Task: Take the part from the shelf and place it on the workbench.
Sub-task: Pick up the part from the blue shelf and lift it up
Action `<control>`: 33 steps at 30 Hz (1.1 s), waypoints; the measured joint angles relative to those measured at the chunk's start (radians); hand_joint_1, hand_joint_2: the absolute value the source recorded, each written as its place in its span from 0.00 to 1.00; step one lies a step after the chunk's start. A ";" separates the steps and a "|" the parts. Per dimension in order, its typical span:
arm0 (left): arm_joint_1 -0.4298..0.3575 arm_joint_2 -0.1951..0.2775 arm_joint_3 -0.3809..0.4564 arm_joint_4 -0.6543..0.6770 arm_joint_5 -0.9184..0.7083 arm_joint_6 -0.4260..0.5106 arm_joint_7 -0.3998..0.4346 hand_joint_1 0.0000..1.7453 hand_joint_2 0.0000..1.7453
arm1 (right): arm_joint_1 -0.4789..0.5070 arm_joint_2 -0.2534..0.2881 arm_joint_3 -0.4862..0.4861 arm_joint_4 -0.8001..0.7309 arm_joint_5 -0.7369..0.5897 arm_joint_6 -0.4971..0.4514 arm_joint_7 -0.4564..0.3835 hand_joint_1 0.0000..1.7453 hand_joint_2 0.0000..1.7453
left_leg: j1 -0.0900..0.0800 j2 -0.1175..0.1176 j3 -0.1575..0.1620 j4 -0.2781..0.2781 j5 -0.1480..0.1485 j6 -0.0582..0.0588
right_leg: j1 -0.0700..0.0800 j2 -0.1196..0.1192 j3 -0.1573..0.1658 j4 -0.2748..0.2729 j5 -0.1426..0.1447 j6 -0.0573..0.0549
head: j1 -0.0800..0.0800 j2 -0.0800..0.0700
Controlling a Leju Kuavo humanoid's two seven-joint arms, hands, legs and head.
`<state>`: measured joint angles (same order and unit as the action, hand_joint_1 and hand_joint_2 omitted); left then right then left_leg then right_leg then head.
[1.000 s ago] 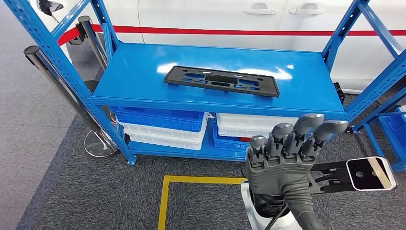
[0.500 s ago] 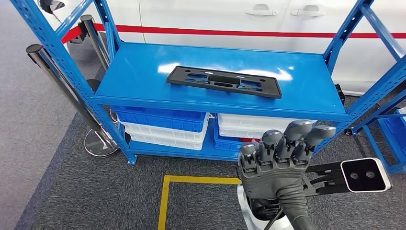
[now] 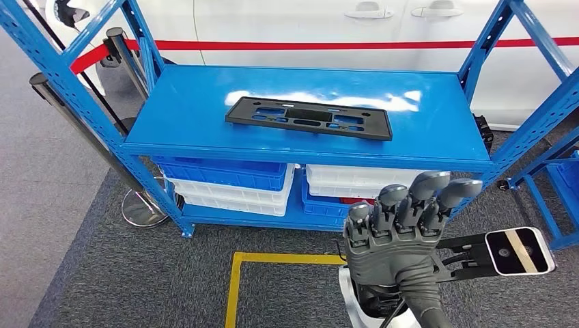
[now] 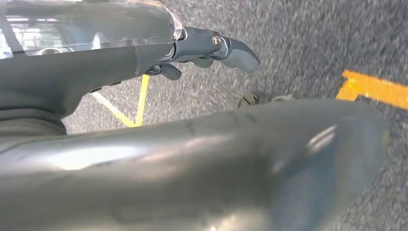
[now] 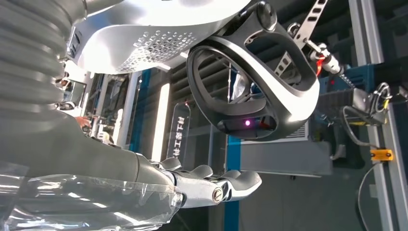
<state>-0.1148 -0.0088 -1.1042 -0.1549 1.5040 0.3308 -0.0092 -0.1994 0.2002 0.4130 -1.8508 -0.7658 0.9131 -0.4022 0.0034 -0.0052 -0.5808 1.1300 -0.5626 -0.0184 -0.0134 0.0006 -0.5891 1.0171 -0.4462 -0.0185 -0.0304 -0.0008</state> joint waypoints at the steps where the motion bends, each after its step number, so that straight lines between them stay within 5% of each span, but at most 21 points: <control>1: 0.001 0.000 -0.002 0.000 0.000 0.000 0.000 0.00 0.00 | 0.003 0.000 -0.001 0.000 0.002 0.002 -0.001 0.00 0.25 | 0.002 0.000 -0.037 0.071 -0.030 -0.004 | 0.000 -0.001 0.000 0.000 -0.001 -0.002 | 0.000 0.000; 2: 0.001 0.000 -0.003 0.000 0.000 0.000 0.000 0.00 0.00 | 0.006 0.000 -0.001 0.000 0.004 0.003 -0.001 0.00 0.00 | 0.005 0.000 -0.072 0.134 -0.051 -0.008 | 0.000 -0.001 0.000 0.001 -0.002 -0.004 | 0.000 0.000; 4: 0.002 0.000 -0.005 0.000 0.000 0.000 0.000 0.00 0.00 | 0.010 0.000 -0.002 0.000 0.005 0.002 -0.002 0.00 0.00 | 0.008 0.000 -0.103 0.172 -0.039 -0.011 | 0.000 -0.001 0.002 0.003 -0.005 -0.004 | 0.000 0.000; 8: 0.000 0.001 -0.006 0.002 0.000 -0.001 -0.001 0.00 0.00 | 0.012 0.000 -0.005 0.000 0.009 0.001 -0.002 0.00 0.00 | 0.009 0.001 -0.003 -0.062 0.093 -0.005 | 0.001 0.002 0.013 0.009 -0.017 0.009 | 0.000 0.000; 13: -0.001 -0.001 -0.016 0.003 -0.007 -0.005 -0.006 0.00 0.00 | 0.024 -0.001 -0.022 -0.001 0.018 0.002 -0.012 0.00 0.00 | 0.006 -0.001 0.016 -0.113 0.104 0.030 | 0.000 0.000 0.011 0.017 -0.026 0.036 | 0.001 0.000; 15: -0.002 -0.001 -0.019 0.003 -0.009 -0.010 -0.011 0.00 0.00 | 0.029 -0.001 -0.032 -0.005 0.019 0.003 -0.016 0.00 0.00 | 0.007 0.000 0.017 -0.119 0.108 0.044 | -0.001 0.000 -0.022 0.088 -0.070 0.044 | 0.001 0.000; 17: -0.003 -0.001 -0.021 0.003 -0.009 -0.015 -0.014 0.00 0.00 | 0.036 -0.003 -0.041 -0.008 0.020 0.002 -0.014 0.00 0.00 | 0.002 0.001 0.017 -0.119 0.106 0.052 | -0.001 0.000 -0.087 0.219 -0.128 0.048 | 0.002 0.000; 19: -0.002 -0.002 -0.022 0.003 -0.008 -0.019 -0.014 0.00 0.00 | 0.043 -0.004 -0.047 -0.008 0.023 -0.003 -0.006 0.00 0.00 | -0.002 0.000 0.018 -0.119 0.103 0.055 | 0.000 0.000 -0.127 0.289 -0.135 0.046 | 0.002 0.000; 20: -0.002 -0.002 -0.022 0.003 -0.008 -0.021 -0.014 0.00 0.00 | 0.045 -0.005 -0.048 -0.008 0.024 -0.007 -0.001 0.00 0.00 | -0.005 0.000 0.021 -0.119 0.101 0.056 | 0.001 0.000 -0.121 0.270 -0.110 0.043 | 0.002 0.000; 22: -0.003 -0.003 -0.022 0.003 -0.004 -0.023 -0.014 0.00 0.00 | 0.043 -0.005 -0.049 -0.007 0.026 -0.013 0.004 0.00 0.00 | -0.009 -0.002 0.030 -0.119 0.095 0.056 | 0.007 0.000 -0.063 0.142 -0.039 0.028 | 0.002 0.000; 24: -0.004 -0.004 -0.022 0.003 0.001 -0.027 -0.014 0.00 0.00 | 0.039 -0.005 -0.049 -0.005 0.029 -0.016 0.005 0.00 0.00 | -0.013 -0.003 0.034 -0.117 0.088 0.050 | 0.014 -0.001 -0.011 0.032 -0.006 0.016 | 0.001 0.000; 29: -0.008 -0.005 -0.022 0.003 0.006 -0.034 -0.013 0.00 0.00 | 0.031 -0.005 -0.049 0.004 0.040 -0.022 0.013 0.00 0.00 | -0.014 -0.001 0.032 -0.094 0.064 0.024 | 0.008 -0.001 0.021 -0.012 -0.012 0.002 | -0.001 0.000; 31: -0.009 -0.004 -0.022 0.003 0.006 -0.036 -0.013 0.00 0.00 | 0.027 -0.005 -0.048 0.009 0.041 -0.025 0.015 0.00 0.00 | -0.007 -0.001 -0.018 0.009 0.023 0.012 | 0.002 -0.004 0.039 -0.021 -0.018 -0.004 | -0.005 0.000; 33: -0.007 -0.004 -0.022 0.003 0.006 -0.037 -0.012 0.00 0.00 | 0.026 -0.005 -0.048 0.015 0.042 -0.028 0.016 0.00 0.00 | 0.003 -0.001 -0.101 0.139 -0.013 0.001 | 0.001 -0.005 0.050 -0.021 -0.029 -0.004 | -0.006 0.000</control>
<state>-0.1213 -0.0130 -1.1261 -0.1518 1.5100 0.2934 -0.0215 -0.1738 0.1949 0.3652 -1.8354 -0.7238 0.8853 -0.3861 0.0063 -0.0057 -0.6813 1.2686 -0.5757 -0.0178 -0.0123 -0.0041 -0.5390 0.9966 -0.4753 -0.0230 -0.0363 -0.0008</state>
